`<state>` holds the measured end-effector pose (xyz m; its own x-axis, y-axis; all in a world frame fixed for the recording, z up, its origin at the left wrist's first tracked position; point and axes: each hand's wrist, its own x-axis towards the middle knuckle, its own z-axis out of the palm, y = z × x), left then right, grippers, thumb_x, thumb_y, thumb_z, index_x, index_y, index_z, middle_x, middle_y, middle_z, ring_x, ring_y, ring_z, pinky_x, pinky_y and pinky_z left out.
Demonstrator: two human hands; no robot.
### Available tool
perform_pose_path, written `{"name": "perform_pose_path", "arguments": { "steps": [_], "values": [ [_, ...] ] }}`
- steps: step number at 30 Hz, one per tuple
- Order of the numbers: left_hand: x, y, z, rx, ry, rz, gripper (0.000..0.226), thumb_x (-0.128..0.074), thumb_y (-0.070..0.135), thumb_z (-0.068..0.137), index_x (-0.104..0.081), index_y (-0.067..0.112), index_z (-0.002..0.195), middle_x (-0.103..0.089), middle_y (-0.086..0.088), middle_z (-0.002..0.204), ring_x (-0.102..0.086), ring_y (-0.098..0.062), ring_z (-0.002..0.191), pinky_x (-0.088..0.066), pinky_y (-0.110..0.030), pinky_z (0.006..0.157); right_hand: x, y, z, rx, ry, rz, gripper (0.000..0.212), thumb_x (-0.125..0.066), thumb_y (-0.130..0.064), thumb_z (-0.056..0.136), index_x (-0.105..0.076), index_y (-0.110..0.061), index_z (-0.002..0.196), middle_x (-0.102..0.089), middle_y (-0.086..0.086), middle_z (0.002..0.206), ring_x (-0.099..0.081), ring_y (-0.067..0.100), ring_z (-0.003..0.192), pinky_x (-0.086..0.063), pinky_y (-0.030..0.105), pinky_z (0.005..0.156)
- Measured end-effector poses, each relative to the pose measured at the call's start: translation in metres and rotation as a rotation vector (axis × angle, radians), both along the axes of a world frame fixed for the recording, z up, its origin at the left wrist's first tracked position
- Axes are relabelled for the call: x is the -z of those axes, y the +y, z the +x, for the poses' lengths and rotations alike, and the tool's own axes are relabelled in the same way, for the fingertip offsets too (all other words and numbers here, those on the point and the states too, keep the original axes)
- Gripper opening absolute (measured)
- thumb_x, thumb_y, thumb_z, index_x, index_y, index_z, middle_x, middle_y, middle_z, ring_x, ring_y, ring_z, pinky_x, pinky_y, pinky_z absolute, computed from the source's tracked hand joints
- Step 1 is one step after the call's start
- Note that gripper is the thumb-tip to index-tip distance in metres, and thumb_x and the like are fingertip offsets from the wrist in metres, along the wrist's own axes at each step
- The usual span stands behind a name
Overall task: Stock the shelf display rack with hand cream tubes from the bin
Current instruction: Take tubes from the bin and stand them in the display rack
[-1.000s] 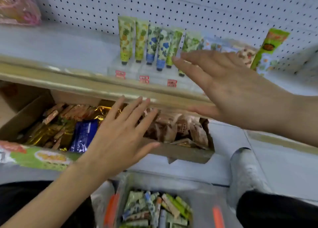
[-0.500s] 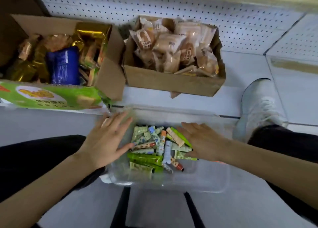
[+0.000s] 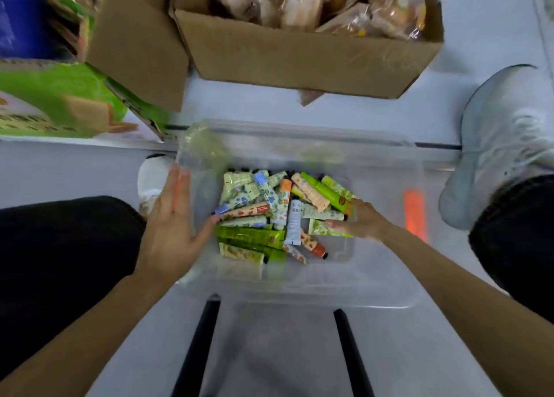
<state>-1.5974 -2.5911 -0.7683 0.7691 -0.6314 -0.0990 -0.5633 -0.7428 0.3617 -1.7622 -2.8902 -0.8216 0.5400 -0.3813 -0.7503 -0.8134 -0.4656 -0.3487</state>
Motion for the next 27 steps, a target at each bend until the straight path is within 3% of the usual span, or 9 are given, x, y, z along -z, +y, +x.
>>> {"name": "perform_pose_path", "arguments": {
  "steps": [3, 6, 7, 11, 14, 18, 21, 24, 27],
  "values": [
    [0.006, -0.001, -0.003, -0.044, -0.024, -0.054, 0.082, -0.041, 0.054, 0.087, -0.021, 0.003, 0.148, -0.015, -0.012, 0.158, -0.021, -0.027, 0.142, -0.028, -0.044, 0.110, 0.015, -0.004, 0.003, 0.095, -0.069, -0.013, 0.073, -0.073, -0.055, 0.069, -0.052, -0.021, 0.130, -0.056, 0.006, 0.128, -0.051, 0.026, 0.123, -0.043, 0.032, 0.100],
    [0.007, -0.002, -0.004, -0.070, -0.018, -0.102, 0.079, -0.047, 0.047, 0.087, -0.019, 0.006, 0.148, -0.015, -0.009, 0.158, -0.020, -0.023, 0.144, -0.028, -0.040, 0.111, 0.023, -0.003, 0.010, 0.147, -0.120, -0.016, 0.047, -0.073, -0.036, 0.080, -0.058, -0.012, 0.117, -0.057, 0.003, 0.103, -0.055, 0.023, 0.104, -0.038, 0.007, 0.071],
    [0.008, -0.002, -0.005, -0.073, -0.017, -0.109, 0.079, -0.048, 0.046, 0.087, -0.018, 0.007, 0.149, -0.014, -0.008, 0.158, -0.020, -0.022, 0.144, -0.028, -0.038, 0.111, 0.026, -0.001, 0.014, 0.160, -0.150, 0.011, 0.042, -0.072, -0.033, 0.081, -0.059, -0.013, 0.115, -0.057, 0.001, 0.100, -0.054, 0.023, 0.102, -0.038, 0.008, 0.071],
    [0.008, -0.003, -0.005, -0.081, -0.031, -0.117, 0.080, -0.043, 0.050, 0.085, -0.019, 0.007, 0.148, -0.014, -0.008, 0.158, -0.021, -0.023, 0.143, -0.029, -0.037, 0.110, 0.027, 0.014, 0.032, 0.196, -0.169, 0.133, 0.063, -0.071, -0.037, 0.081, -0.048, -0.007, 0.132, -0.054, 0.006, 0.126, -0.052, 0.024, 0.116, -0.043, 0.037, 0.099],
    [0.009, -0.004, -0.006, -0.077, -0.054, -0.100, 0.078, -0.044, 0.048, 0.086, -0.021, 0.006, 0.147, -0.017, -0.012, 0.157, -0.023, -0.027, 0.142, -0.035, -0.050, 0.107, 0.030, 0.025, 0.043, 0.140, -0.129, 0.204, 0.067, -0.071, -0.045, 0.078, -0.047, -0.011, 0.131, -0.054, 0.002, 0.116, -0.053, 0.022, 0.109, -0.045, 0.038, 0.094],
    [0.009, -0.005, -0.007, -0.091, -0.065, -0.096, 0.077, -0.044, 0.047, 0.085, -0.023, 0.005, 0.146, -0.018, -0.012, 0.157, -0.028, -0.031, 0.140, -0.039, -0.052, 0.104, 0.049, 0.032, 0.050, 0.107, -0.072, 0.192, 0.074, -0.070, -0.067, 0.063, -0.055, -0.012, 0.110, -0.057, 0.004, 0.103, -0.057, 0.024, 0.097, -0.047, 0.039, 0.084],
    [0.008, -0.005, -0.008, -0.104, -0.058, -0.102, 0.078, -0.043, 0.048, 0.084, -0.023, 0.007, 0.147, -0.017, -0.010, 0.157, -0.026, -0.027, 0.141, -0.038, -0.049, 0.105, 0.060, 0.034, 0.057, 0.165, -0.044, 0.241, 0.104, -0.062, -0.086, 0.045, -0.053, -0.015, 0.120, -0.061, 0.004, 0.116, -0.057, 0.024, 0.105, -0.048, 0.045, 0.092],
    [0.008, -0.006, -0.009, -0.112, -0.051, -0.107, 0.078, -0.045, 0.049, 0.085, -0.023, 0.008, 0.147, -0.016, -0.007, 0.158, -0.025, -0.024, 0.142, -0.038, -0.044, 0.105, 0.057, 0.041, 0.063, 0.311, -0.073, 0.395, 0.064, -0.069, -0.059, 0.073, -0.060, -0.013, 0.118, -0.067, 0.006, 0.112, -0.061, 0.024, 0.104, -0.047, 0.038, 0.094],
    [0.008, -0.005, -0.008, -0.124, -0.041, -0.113, 0.077, -0.052, 0.042, 0.085, -0.021, 0.011, 0.148, -0.012, 0.003, 0.158, -0.028, -0.025, 0.141, -0.044, -0.050, 0.099, 0.067, 0.046, 0.064, 0.475, -0.118, 0.426, 0.048, -0.070, -0.051, 0.077, -0.062, -0.019, 0.112, -0.067, 0.001, 0.108, -0.059, 0.019, 0.101, -0.045, 0.032, 0.087]
  ]
}}
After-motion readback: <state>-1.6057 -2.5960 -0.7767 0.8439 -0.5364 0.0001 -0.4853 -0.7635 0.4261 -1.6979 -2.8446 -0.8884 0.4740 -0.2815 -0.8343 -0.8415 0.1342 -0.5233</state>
